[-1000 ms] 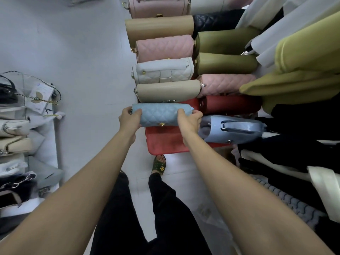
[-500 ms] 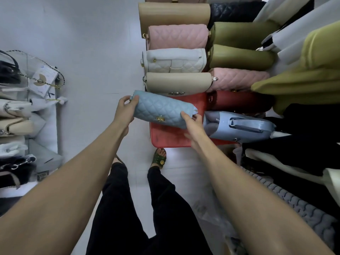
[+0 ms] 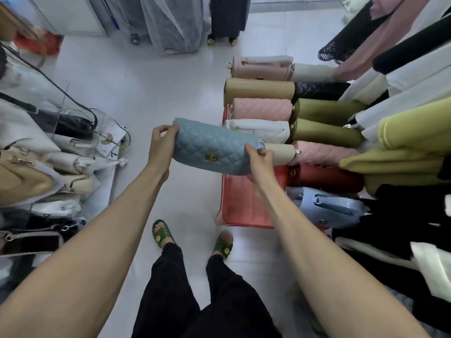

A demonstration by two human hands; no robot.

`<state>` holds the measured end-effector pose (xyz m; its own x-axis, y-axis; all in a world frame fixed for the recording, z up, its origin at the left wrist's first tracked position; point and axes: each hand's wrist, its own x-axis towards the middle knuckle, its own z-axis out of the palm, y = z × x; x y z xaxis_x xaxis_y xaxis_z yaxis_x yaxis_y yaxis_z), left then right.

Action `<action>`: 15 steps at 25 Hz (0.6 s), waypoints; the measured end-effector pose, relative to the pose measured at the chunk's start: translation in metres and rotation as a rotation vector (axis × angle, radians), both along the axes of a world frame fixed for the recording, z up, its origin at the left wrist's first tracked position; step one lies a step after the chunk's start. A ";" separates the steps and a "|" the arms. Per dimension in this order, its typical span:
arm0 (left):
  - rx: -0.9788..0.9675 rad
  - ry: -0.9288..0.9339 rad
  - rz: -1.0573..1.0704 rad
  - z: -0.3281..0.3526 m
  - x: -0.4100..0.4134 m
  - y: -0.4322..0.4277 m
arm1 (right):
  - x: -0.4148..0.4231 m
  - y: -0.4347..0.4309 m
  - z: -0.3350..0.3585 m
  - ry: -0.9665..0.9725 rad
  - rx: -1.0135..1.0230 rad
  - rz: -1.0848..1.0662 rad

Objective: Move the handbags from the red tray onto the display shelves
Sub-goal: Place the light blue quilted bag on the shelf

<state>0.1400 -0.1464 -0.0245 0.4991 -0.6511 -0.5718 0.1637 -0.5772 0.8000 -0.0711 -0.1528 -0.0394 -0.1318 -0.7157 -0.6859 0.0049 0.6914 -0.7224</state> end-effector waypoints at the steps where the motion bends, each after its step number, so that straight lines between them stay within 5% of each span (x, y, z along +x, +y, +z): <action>1: -0.034 -0.011 0.040 0.015 0.004 0.000 | 0.006 -0.008 0.019 0.032 -0.033 0.038; 5: -0.248 0.004 0.116 0.080 0.030 -0.004 | 0.030 -0.026 0.081 0.031 -0.177 0.096; 15: -0.630 -0.109 0.212 0.261 0.105 0.022 | 0.115 -0.039 0.231 -0.350 -0.459 0.210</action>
